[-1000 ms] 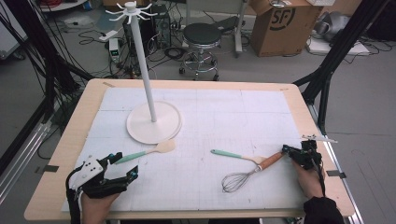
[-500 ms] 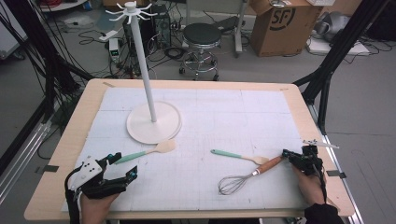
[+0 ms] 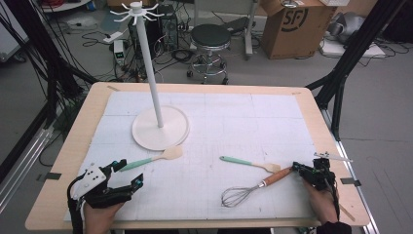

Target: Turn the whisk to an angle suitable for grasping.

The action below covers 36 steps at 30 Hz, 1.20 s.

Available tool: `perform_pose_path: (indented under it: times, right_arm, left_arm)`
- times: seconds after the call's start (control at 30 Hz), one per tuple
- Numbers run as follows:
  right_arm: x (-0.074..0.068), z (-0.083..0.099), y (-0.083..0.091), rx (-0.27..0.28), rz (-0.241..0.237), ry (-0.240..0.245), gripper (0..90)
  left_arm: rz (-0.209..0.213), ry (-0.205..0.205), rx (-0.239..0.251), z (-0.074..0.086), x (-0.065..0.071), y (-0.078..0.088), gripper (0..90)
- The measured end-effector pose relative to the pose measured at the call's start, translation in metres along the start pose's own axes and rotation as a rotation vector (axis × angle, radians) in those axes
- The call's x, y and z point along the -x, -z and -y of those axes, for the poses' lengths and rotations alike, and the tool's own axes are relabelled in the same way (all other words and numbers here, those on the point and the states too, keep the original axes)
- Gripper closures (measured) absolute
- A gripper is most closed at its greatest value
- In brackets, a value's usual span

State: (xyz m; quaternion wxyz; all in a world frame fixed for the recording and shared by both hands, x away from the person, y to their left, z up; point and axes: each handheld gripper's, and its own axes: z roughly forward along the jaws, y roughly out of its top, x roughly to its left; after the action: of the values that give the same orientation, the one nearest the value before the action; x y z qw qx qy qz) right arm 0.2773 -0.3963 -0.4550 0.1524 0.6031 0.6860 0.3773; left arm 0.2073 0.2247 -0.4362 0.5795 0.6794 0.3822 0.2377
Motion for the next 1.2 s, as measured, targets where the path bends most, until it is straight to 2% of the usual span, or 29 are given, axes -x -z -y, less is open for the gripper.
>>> perform_pose_path:
  times: [0.2,0.3,0.5,0.6,0.73,0.93,1.2]
  right_arm:
    - [-0.005,0.003,0.002,0.001,0.003,-0.009,89.7]
    - [-0.008,0.005,0.002,0.004,0.004,0.007,89.7]
    - [-0.013,0.007,0.002,0.0,0.001,0.009,89.7]
    - [-0.018,0.008,0.001,-0.005,-0.018,-0.012,89.7]
    - [-0.025,0.009,-0.001,-0.001,0.001,0.007,89.7]
    - [-0.031,0.01,-0.002,-0.004,-0.016,0.0,89.7]
    - [-0.041,0.012,-0.004,-0.007,-0.017,0.017,89.7]
  left_arm:
    - [-0.002,0.004,0.001,0.0,0.0,0.0,20.9]
    - [-0.001,0.003,0.001,0.0,0.0,0.0,21.0]
    - [-0.001,0.002,0.0,0.0,0.0,0.0,21.0]
    - [-0.001,0.002,0.0,0.0,0.0,0.0,21.0]
    - [-0.002,0.002,-0.001,0.0,-0.001,-0.001,21.0]
    - [-0.005,0.006,0.002,0.0,-0.002,0.0,21.0]
    - [-0.005,0.004,0.004,0.0,-0.002,0.001,21.0]
